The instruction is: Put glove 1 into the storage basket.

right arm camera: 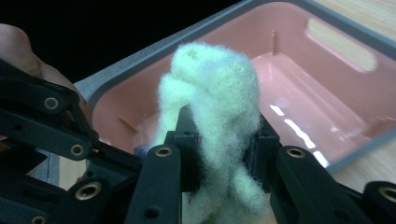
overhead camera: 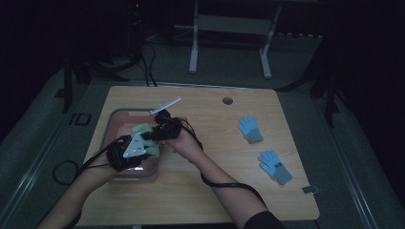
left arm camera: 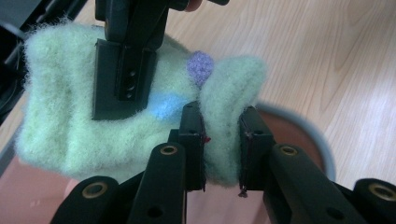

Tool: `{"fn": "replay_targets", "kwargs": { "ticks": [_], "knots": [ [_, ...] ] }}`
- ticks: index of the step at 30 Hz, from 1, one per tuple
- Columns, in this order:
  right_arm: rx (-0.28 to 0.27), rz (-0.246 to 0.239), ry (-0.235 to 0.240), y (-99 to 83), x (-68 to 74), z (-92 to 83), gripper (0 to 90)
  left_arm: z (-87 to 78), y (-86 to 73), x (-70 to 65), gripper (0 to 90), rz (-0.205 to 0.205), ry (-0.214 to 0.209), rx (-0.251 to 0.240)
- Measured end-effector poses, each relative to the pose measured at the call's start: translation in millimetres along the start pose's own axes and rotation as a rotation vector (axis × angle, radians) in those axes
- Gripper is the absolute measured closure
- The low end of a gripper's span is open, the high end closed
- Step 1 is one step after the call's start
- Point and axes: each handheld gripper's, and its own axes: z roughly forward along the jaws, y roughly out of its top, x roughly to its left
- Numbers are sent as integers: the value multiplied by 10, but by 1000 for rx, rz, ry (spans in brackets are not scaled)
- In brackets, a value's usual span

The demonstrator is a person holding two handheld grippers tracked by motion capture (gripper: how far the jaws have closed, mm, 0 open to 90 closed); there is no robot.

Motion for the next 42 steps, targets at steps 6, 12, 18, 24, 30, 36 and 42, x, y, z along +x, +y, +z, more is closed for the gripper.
{"fn": "replay_targets", "kwargs": {
  "ticks": [6,12,18,24,30,36,42],
  "knots": [
    [17,10,7,8,9,212,714,33,-177,32,761,2,1,41],
    [54,28,11,-27,-31,418,713,153,-299,50,761,-4,-22,79],
    [94,22,-16,-41,-73,540,710,234,-366,100,761,-18,-41,99],
    [132,22,-35,-33,-121,608,700,312,-367,122,760,-16,-55,118],
    [196,7,-75,19,-94,710,660,403,-377,156,756,-7,-65,145],
    [234,-7,-104,48,-69,787,484,461,-377,223,585,-45,-106,205],
    [204,3,-127,80,-75,741,372,391,-375,203,477,-75,-94,172]
  ]
}}
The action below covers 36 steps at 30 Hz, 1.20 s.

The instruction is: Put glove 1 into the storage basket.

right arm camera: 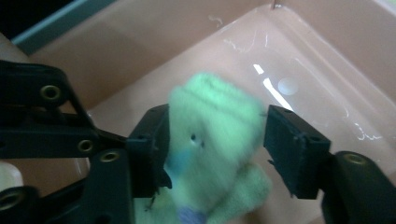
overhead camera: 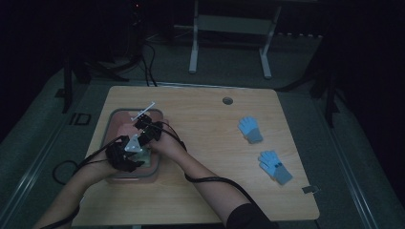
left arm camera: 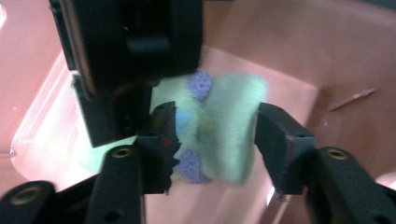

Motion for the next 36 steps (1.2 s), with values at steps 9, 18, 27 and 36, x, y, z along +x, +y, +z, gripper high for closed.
{"fn": "replay_targets", "kwargs": {
  "ticks": [9,18,27,36],
  "knots": [
    [-60,-17,27,-11,-19,-344,206,-172,83,-76,390,-51,50,-47],
    [-126,1,-2,-197,-145,-736,166,-302,317,-197,390,-71,11,-133],
    [-143,37,-17,-516,-370,-1011,166,-188,581,-345,336,-75,-32,-151],
    [-153,51,-43,-840,-575,-1234,170,-15,814,-501,124,-84,-89,-144]
  ]
}}
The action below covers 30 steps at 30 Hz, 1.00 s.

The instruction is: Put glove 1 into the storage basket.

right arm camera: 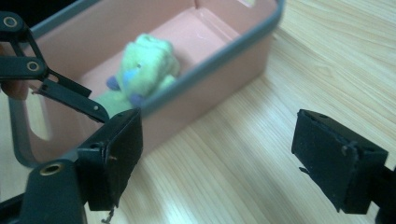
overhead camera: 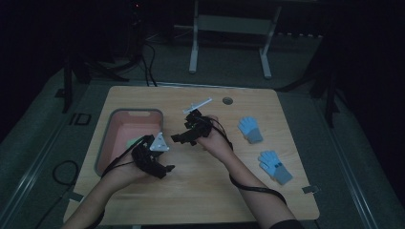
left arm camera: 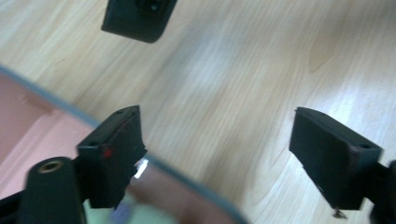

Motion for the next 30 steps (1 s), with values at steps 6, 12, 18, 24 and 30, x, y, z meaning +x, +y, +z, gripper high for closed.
{"fn": "replay_targets", "kwargs": {
  "ticks": [6,12,18,24,30],
  "knots": [
    [-5,15,-16,-181,-130,-152,170,110,78,-68,24,-28,-49,-17],
    [3,0,-55,-359,-201,-264,163,213,149,-167,24,-9,-48,-30],
    [-8,-34,-87,-538,-258,-325,147,298,161,-243,24,11,-17,-56],
    [-32,-5,-70,-716,-336,-406,142,288,240,-421,24,21,6,-122],
    [-49,-5,-87,-849,-367,-508,140,441,241,-501,25,27,-26,-121]
  ]
}}
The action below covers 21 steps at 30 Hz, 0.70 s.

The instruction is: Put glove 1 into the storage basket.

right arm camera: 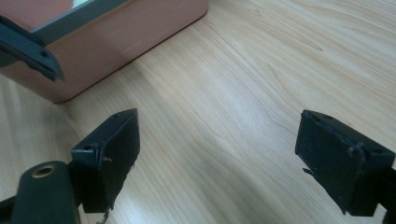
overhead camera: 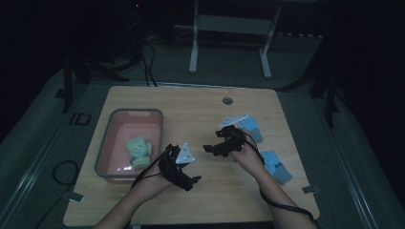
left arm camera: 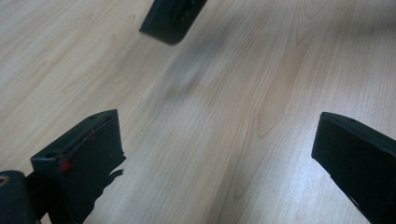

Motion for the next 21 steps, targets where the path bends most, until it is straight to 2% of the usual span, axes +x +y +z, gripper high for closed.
{"fn": "replay_targets", "kwargs": {
  "ticks": [4,5,8,9,11,15,21],
  "knots": [
    [-7,4,-11,-57,-26,-55,143,119,-51,-59,24,8,-17,10],
    [-30,21,-15,-97,-37,-86,141,158,-71,-73,24,2,-29,11],
    [-49,12,-24,-130,-45,-109,132,262,-129,-105,24,-14,-47,12],
    [-48,11,-27,-156,-53,-125,131,318,-167,-128,25,2,-35,27],
    [-47,20,-29,-193,-68,-146,134,340,-187,-138,24,4,-27,26],
    [-36,24,-29,-254,-109,-171,139,397,-264,-139,24,-30,-41,7],
    [-6,36,-34,-438,-198,-204,173,437,-358,-162,24,-38,-42,-1]
  ]
}}
